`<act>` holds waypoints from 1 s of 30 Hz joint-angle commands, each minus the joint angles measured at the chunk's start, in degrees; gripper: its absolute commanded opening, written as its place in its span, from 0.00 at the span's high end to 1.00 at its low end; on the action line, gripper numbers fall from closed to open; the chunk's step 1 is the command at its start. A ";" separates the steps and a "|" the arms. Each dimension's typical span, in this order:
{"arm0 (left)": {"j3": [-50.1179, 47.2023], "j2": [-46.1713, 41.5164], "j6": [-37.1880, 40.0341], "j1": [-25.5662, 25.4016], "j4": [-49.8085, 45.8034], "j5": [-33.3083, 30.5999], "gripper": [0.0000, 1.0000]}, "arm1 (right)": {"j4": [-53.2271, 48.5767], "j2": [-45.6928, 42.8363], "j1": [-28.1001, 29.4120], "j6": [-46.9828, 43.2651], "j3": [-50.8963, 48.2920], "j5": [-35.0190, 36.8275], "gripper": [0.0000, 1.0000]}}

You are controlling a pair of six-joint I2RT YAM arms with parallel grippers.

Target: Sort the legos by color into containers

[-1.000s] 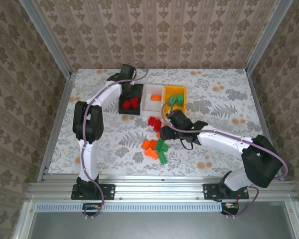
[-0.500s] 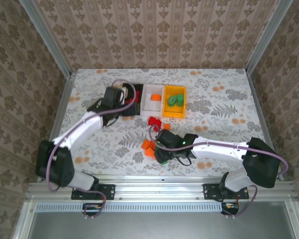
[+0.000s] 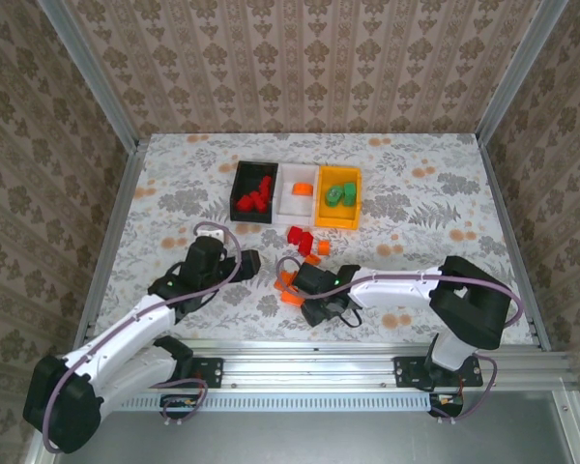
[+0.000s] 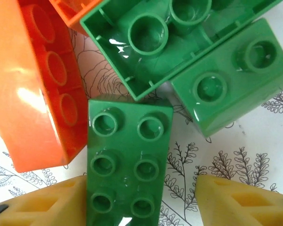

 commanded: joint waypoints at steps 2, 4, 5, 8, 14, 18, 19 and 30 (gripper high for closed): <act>-0.79 -0.90 -1.70 -0.22 0.05 -1.24 0.00 | -0.84 0.99 0.61 2.60 0.26 7.04 0.54; -0.77 -0.79 -1.56 -0.22 0.11 -1.35 0.00 | -1.46 -0.62 0.74 3.84 -0.56 10.74 0.60; -0.77 -0.66 -1.47 -0.22 0.28 -1.38 0.00 | -1.73 -1.78 0.74 4.45 -1.13 12.72 0.61; -0.77 -0.03 -1.32 -0.21 0.98 -1.53 0.00 | -1.84 -5.71 0.74 5.07 -3.00 16.39 0.64; -0.12 1.99 -1.30 -0.21 1.83 -0.48 0.00 | -2.99 -12.04 0.74 5.16 -3.85 18.54 0.66; 0.46 3.01 -1.71 -0.17 3.02 0.80 0.00 | -4.61 -17.14 -3.17 1.55 -1.66 18.82 0.66; 0.46 3.35 -2.10 -0.21 3.84 1.37 0.00 | -4.57 -17.49 -5.15 0.16 -0.45 18.59 0.66; -0.13 9.97 -7.68 -1.31 10.76 6.53 0.00 | 0.08 4.41 -28.16 -11.06 26.42 9.35 0.66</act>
